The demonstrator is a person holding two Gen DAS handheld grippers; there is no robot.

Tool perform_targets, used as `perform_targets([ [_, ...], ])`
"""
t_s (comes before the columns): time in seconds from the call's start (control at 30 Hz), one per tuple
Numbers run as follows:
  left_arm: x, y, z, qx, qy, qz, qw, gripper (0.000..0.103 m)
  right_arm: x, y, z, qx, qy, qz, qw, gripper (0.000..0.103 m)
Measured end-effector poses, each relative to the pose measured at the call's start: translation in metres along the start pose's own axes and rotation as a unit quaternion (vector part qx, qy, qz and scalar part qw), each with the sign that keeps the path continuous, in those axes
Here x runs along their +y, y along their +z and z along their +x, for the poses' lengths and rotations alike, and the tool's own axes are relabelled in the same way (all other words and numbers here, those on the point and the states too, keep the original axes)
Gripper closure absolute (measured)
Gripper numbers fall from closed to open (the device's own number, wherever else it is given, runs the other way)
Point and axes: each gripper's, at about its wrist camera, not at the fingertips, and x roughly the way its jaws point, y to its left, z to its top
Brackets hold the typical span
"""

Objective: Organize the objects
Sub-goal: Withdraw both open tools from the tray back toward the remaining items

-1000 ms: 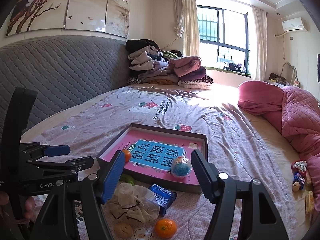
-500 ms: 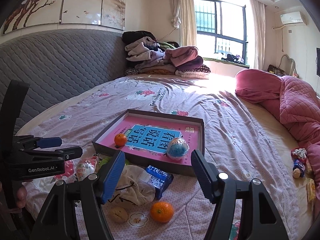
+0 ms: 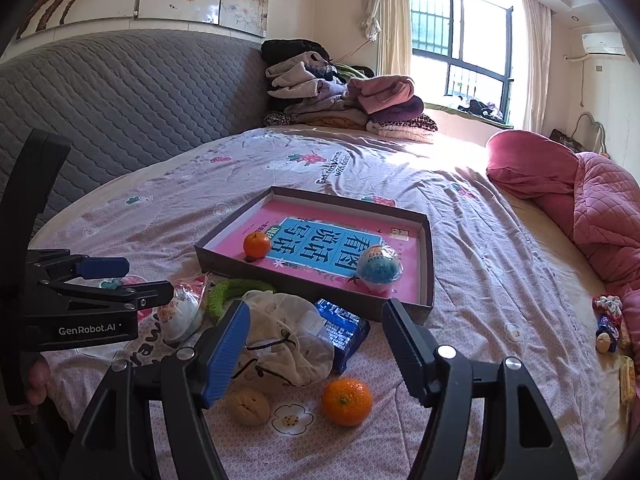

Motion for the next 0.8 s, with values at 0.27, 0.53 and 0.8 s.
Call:
perform_targets([
  [0.27, 0.0, -0.006, 0.004, 0.01, 0.0, 0.004, 0.9999, 0.035, 0.004, -0.008, 0.005, 0.014, 0.0, -0.006, 1.0, 0.035],
  [0.53, -0.002, -0.015, 0.01, 0.021, 0.0, 0.01, 0.9997, 0.035, -0.002, -0.016, 0.007, 0.025, -0.008, -0.002, 1.0, 0.035],
  [0.8, -0.004, -0.02, 0.011, 0.025, -0.002, 0.014, 0.9996, 0.035, 0.007, -0.029, 0.007, 0.039, 0.003, -0.01, 0.999, 0.035],
])
